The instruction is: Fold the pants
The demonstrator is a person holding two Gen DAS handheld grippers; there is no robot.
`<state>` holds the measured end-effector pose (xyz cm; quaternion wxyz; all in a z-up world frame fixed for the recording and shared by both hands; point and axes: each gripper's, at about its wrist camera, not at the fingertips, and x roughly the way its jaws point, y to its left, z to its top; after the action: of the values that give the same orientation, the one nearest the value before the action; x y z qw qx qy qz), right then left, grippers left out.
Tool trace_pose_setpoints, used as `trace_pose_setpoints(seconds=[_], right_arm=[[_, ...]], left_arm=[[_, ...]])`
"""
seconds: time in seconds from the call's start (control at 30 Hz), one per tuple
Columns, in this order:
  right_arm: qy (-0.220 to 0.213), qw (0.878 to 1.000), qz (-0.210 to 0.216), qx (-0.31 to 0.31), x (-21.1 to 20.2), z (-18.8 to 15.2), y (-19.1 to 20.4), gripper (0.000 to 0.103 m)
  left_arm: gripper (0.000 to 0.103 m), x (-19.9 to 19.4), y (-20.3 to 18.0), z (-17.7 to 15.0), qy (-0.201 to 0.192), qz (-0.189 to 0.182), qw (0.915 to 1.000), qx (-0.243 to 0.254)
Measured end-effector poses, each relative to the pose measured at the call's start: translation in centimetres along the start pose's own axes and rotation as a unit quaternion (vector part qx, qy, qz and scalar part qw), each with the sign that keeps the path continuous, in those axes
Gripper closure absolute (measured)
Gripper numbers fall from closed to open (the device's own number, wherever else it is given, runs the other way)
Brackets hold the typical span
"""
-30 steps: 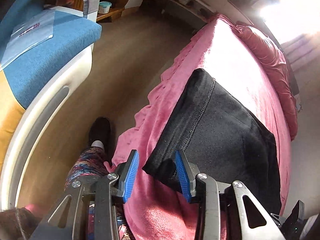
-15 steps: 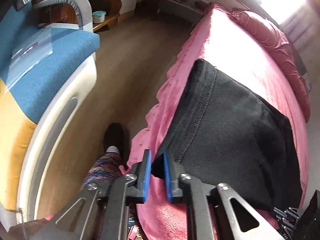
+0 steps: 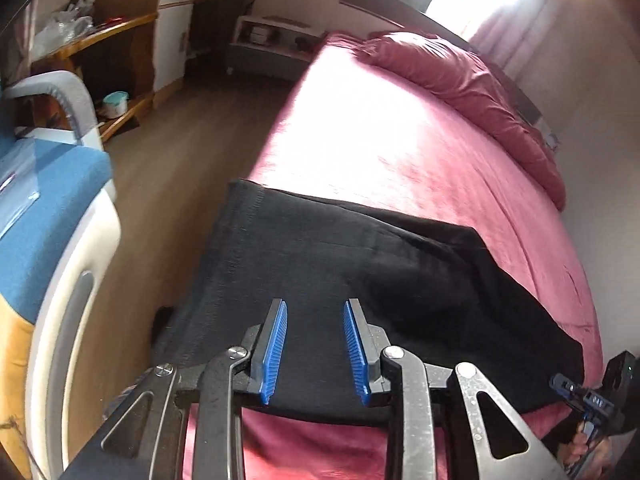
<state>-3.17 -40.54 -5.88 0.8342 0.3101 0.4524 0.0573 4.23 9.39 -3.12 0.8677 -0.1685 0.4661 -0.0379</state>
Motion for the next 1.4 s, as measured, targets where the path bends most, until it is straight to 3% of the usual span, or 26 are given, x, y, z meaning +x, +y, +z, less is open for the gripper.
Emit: trace_pose_setpoints(seconds=[0.1, 0.17, 0.33, 0.43, 0.53, 0.8, 1.03, 1.17, 1.4], right_arm=[[-0.068, 0.992, -0.010, 0.108, -4.4, 0.4, -6.4, 0.077], [-0.115, 0.978, -0.024, 0.171, -7.3, 0.0, -10.3, 0.074], [-0.197, 0.932, -0.045, 0.302, -11.9, -1.7, -18.8, 0.074], [-0.219, 0.910, -0.050, 0.348, -12.9, -2.7, -22.0, 0.074], [-0.231, 0.897, -0.046, 0.374, -13.2, -3.6, -23.7, 0.074], [-0.248, 0.881, -0.018, 0.403, -13.3, -5.0, -26.9, 0.074], [-0.251, 0.881, -0.029, 0.400, -13.0, -1.8, -27.3, 0.074], [-0.243, 0.897, -0.054, 0.366, -13.8, -0.2, -26.5, 0.085], [-0.258, 0.929, -0.036, 0.265, -16.7, 2.4, -21.3, 0.087]], left_arm=[[0.073, 1.8, -2.9, -1.0, 0.034, -0.026, 0.9985, 0.035], [0.073, 2.6, -5.1, -1.7, 0.051, -0.039, 0.9960, 0.061], [0.073, 3.8, -9.4, -3.1, 0.077, -0.065, 0.9882, 0.116], [0.073, 4.2, -11.0, -3.6, 0.088, -0.070, 0.9833, 0.143], [0.073, 4.5, -12.0, -4.0, 0.095, -0.074, 0.9801, 0.158], [0.072, 5.6, -13.5, -4.6, 0.110, -0.068, 0.9782, 0.163], [0.072, 6.8, -14.0, -4.4, 0.120, -0.064, 0.9769, 0.165], [0.072, 7.4, -14.2, -4.1, 0.121, -0.067, 0.9764, 0.166], [0.072, 8.1, -15.0, -4.3, 0.127, -0.082, 0.9745, 0.166]])
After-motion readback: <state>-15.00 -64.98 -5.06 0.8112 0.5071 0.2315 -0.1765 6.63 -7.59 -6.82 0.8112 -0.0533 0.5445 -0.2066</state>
